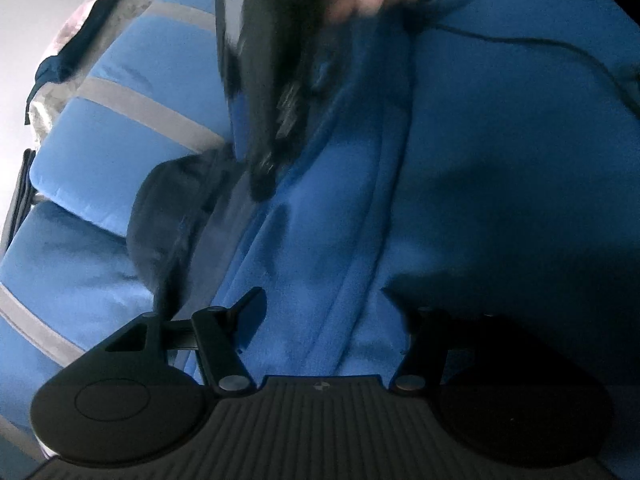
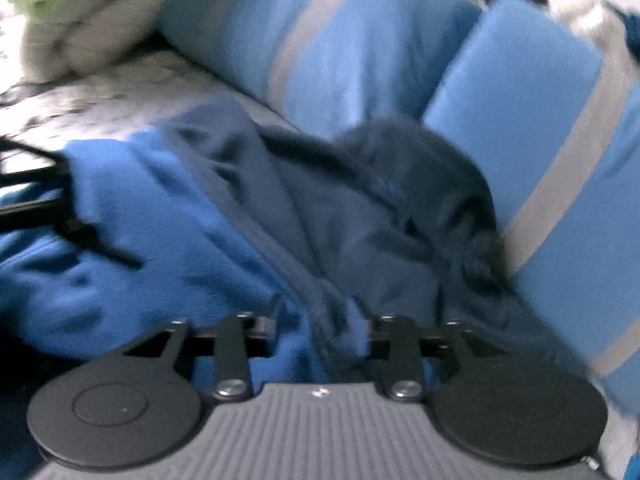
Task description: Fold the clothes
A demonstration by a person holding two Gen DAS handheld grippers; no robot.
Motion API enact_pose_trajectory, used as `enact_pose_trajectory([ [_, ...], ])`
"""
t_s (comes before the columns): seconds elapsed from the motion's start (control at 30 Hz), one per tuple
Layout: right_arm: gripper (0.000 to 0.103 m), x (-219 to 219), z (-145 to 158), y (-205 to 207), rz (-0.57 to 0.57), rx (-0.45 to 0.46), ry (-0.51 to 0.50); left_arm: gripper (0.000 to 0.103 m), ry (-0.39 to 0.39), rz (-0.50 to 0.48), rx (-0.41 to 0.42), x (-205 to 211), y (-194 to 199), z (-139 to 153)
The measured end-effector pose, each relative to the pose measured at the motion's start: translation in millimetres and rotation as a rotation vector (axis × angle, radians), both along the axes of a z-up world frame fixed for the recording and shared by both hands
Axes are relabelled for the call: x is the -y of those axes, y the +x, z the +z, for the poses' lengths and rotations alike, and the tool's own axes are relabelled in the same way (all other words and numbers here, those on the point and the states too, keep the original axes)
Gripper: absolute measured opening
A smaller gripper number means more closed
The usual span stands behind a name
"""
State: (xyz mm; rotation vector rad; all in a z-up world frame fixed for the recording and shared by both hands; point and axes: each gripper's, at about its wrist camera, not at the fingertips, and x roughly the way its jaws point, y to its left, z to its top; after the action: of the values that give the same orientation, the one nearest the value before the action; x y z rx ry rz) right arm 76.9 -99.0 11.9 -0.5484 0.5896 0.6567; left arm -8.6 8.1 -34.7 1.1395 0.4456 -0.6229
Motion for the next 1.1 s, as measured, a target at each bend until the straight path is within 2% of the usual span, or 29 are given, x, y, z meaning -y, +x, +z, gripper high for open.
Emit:
enact_pose_trajectory([
  [0.17,0.063,10.8,-1.2,-49.0,0.251,0.008,-0.112,0.061,0.024,0.018,0.015,-8.3,-2.5,-1.6],
  [0.27,0.061,15.2,-14.3,-70.8,0.339,0.011,-0.224,0.061,0.038,0.022,0.022,-8.7,-5.4,-0.1],
  [0.4,0.06,19.6,-30.9,-78.2,0.329,0.026,-0.314,0.061,0.06,0.016,0.035,-5.1,-1.7,0.0],
  [0.53,0.057,21.6,-39.5,-77.0,0.292,0.052,-0.361,0.061,0.062,0.012,0.045,-1.5,-2.2,-0.2],
  [0.67,0.048,20.3,-44.1,-79.0,0.285,0.073,-0.403,0.061,0.072,0.014,0.041,-0.3,-1.9,-3.9],
  [0.77,0.032,17.8,-46.5,-82.3,0.307,0.068,-0.429,0.061,0.07,0.014,0.043,-0.2,-1.8,-3.2],
  [0.87,0.032,17.4,-46.8,-86.4,0.324,0.064,-0.444,0.061,0.066,0.011,0.04,-0.1,-1.7,-1.0],
  [0.9,0.04,18.0,-45.7,-87.5,0.325,0.064,-0.441,0.061,0.065,0.01,0.039,0.0,-1.2,-0.7],
  [1.1,0.048,16.7,-43.0,-83.1,0.283,0.099,-0.417,0.061,0.06,0.007,0.028,0.9,-1.1,0.0],
])
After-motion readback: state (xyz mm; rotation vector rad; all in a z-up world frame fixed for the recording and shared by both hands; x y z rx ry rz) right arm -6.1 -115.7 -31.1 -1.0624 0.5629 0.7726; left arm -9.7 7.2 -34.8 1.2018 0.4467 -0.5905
